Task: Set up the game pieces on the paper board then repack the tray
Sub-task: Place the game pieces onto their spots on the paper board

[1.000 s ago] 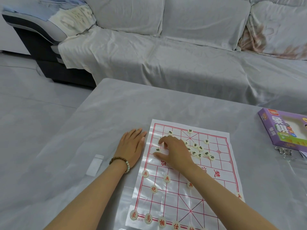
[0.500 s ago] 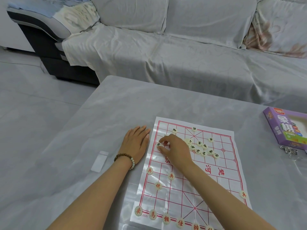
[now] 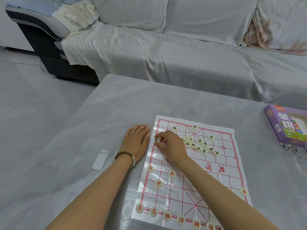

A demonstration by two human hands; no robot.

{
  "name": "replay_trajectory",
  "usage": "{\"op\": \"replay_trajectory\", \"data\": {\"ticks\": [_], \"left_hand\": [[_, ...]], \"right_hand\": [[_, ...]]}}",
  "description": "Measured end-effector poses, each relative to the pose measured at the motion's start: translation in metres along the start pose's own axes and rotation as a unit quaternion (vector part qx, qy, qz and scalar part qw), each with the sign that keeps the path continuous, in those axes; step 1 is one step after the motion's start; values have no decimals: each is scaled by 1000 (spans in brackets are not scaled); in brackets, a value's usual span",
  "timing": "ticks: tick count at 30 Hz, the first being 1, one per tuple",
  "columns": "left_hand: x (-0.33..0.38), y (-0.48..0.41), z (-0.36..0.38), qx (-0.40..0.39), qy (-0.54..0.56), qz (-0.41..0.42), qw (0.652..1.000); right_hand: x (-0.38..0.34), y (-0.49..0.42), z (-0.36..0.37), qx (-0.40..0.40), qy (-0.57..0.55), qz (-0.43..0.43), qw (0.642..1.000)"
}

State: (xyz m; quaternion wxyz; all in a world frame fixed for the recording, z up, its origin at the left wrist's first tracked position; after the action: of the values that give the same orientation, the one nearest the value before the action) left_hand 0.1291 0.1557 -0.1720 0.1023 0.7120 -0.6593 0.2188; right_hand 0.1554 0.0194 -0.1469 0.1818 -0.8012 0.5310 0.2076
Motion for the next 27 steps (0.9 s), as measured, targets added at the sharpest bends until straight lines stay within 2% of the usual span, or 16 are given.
{"op": "replay_trajectory", "data": {"ticks": [6, 10, 14, 20, 23, 27], "left_hand": [[2, 1, -1, -12, 2, -2, 1000], [5, 3, -6, -8, 32, 11, 999], [16, 7, -18, 39, 46, 30, 998], [70, 9, -11, 6, 54, 87, 995], [85, 13, -8, 16, 80, 75, 994], [90, 22, -15, 44, 152, 21, 987]], "right_hand": [[3, 4, -17, 36, -27, -15, 999], [35, 8, -59, 81, -44, 24, 995], [84, 27, -85, 81, -5, 71, 994], [95, 33, -75, 57, 3, 79, 995], [86, 22, -66, 66, 21, 96, 993], [82, 14, -59, 74, 12, 108, 991]]}}
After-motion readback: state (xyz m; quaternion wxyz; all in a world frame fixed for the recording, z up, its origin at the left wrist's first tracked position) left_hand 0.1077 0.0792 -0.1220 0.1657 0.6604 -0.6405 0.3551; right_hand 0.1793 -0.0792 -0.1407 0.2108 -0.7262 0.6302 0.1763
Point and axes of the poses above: each hand's wrist, its own y-axis away from the middle knuckle, its own z-axis out of the palm, x = y × z, the point moved 6 cm from there along -y, towards the middle knuckle, and after that the axes turned 3 degrees about x, right-handed, at the moved point
